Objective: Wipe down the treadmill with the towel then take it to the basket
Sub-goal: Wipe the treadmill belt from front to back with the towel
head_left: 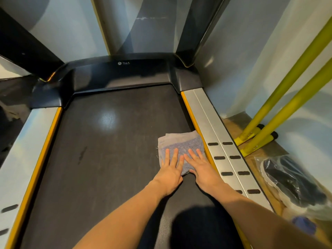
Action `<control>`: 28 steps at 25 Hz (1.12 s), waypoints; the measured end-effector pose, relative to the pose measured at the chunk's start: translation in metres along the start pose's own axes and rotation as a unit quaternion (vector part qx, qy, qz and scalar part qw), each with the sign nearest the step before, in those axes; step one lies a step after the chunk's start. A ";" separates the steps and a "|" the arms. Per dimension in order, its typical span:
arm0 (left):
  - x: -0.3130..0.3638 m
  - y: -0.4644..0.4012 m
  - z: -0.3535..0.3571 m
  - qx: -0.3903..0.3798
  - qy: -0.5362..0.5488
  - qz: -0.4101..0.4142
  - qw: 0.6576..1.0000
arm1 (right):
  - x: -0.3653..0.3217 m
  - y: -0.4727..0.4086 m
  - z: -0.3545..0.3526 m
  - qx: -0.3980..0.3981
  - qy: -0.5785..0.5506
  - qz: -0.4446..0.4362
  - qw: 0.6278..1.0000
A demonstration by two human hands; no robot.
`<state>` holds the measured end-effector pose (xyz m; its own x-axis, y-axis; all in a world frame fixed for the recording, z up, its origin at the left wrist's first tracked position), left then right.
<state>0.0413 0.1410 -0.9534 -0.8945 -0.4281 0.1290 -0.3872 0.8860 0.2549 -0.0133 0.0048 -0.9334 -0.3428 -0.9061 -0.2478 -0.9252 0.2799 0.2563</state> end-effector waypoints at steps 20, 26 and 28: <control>0.031 0.088 0.046 0.091 -0.099 0.111 0.985 | -0.032 0.114 0.055 0.053 0.034 0.071 0.996; -0.023 0.176 0.045 0.141 -0.166 0.093 0.972 | -0.112 0.114 0.091 0.059 0.038 -0.004 0.998; -0.047 0.216 0.038 0.137 -0.173 0.068 0.973 | -0.153 0.116 0.107 0.039 0.046 -0.010 0.998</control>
<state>-0.0092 0.3591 -0.9410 -0.9448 -0.2603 -0.1989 -0.2628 0.9647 -0.0138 -0.0853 0.2094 -0.9657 -0.3102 -0.9365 -0.1636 -0.9431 0.2814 0.1771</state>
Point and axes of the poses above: each hand's wrist, its own y-axis away from the middle knuckle, its own z-axis out of the palm, x = y × z, the point moved 4 cm from there along -y, towards the middle knuckle, and after that the axes turned 11 degrees about z, right-handed, at the moved point
